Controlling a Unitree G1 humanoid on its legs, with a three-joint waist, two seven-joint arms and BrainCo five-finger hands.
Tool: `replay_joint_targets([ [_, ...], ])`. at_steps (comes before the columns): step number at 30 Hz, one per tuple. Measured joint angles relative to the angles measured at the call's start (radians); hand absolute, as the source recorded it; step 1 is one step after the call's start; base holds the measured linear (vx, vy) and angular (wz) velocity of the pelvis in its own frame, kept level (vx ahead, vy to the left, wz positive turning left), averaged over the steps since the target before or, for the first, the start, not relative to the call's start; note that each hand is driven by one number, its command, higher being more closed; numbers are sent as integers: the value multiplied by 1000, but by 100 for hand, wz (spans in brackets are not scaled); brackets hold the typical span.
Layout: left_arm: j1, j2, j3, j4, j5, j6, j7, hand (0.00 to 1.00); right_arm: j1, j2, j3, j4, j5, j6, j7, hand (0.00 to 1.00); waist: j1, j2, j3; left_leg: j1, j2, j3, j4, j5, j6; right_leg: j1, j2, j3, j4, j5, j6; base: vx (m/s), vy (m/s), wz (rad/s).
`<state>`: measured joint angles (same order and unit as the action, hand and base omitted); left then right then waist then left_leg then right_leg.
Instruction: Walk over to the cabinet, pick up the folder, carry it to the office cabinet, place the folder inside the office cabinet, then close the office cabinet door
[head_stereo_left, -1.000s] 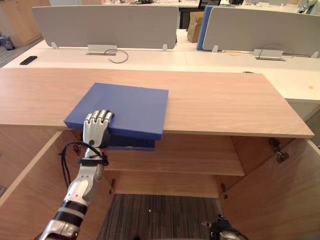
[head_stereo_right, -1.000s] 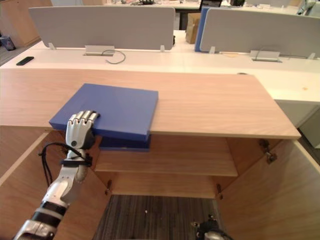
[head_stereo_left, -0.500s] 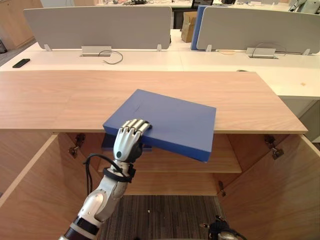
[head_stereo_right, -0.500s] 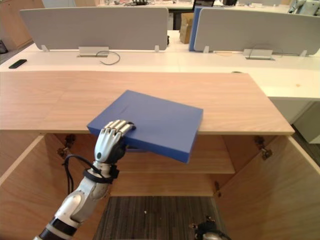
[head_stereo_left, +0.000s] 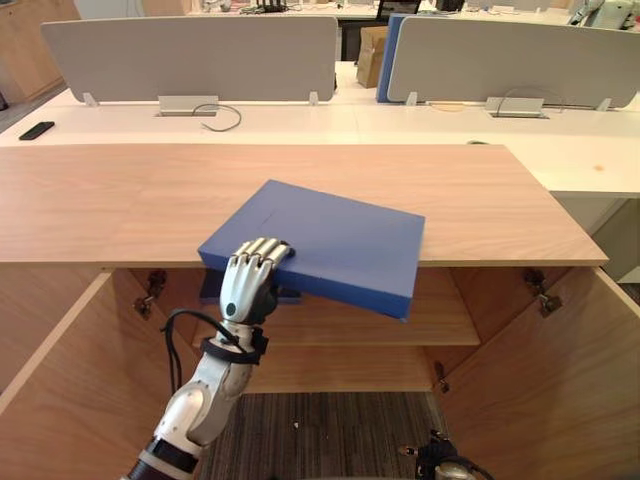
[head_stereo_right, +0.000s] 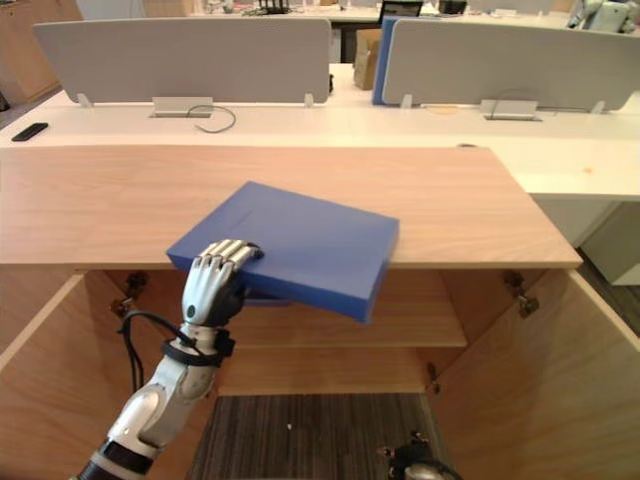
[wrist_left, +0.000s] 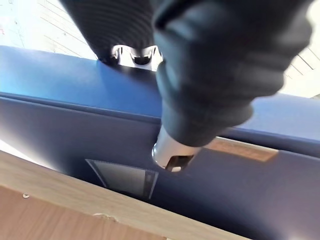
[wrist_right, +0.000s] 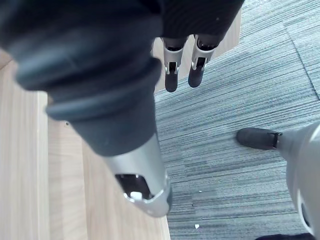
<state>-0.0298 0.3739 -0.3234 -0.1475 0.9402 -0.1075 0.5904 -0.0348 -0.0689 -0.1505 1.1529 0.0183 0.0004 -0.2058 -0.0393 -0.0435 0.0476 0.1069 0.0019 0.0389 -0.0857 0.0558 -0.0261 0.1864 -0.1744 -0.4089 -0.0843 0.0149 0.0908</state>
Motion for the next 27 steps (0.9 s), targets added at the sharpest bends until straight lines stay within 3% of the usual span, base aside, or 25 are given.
replay_joint_targets([
  [6, 7, -51, 8, -49, -49, 6, -9, 100, -2, 0, 0, 23, 0, -2, 0, 0, 0, -3, -2, -6, 4, 2, 0, 0, 0, -8, 2, 3, 2, 0, 0, -5, 0, -1],
  [9, 23, -112, 6, -162, -152, 1, -10, 100, 9, 8, -2, 60, -1, 1, -1, 0, 8, -6, -6, -20, 4, 3, 1, 0, 0, -18, 1, 5, 7, 0, 1, 0, 0, 0],
  [15, 23, -192, 12, -232, -319, 0, -7, 100, 23, 20, -7, 80, 0, 4, -1, 0, 13, -5, -19, -18, 6, 7, 9, -3, 1, -26, -2, 27, 31, -1, 1, -27, 14, -2],
  [27, 49, -255, 99, -246, -404, 2, 12, 100, 47, 34, -23, 79, 0, 4, -1, 0, 27, -4, -58, -19, 13, 7, 1, 9, -2, -43, 0, 36, 57, -14, 10, -36, 4, -1],
])
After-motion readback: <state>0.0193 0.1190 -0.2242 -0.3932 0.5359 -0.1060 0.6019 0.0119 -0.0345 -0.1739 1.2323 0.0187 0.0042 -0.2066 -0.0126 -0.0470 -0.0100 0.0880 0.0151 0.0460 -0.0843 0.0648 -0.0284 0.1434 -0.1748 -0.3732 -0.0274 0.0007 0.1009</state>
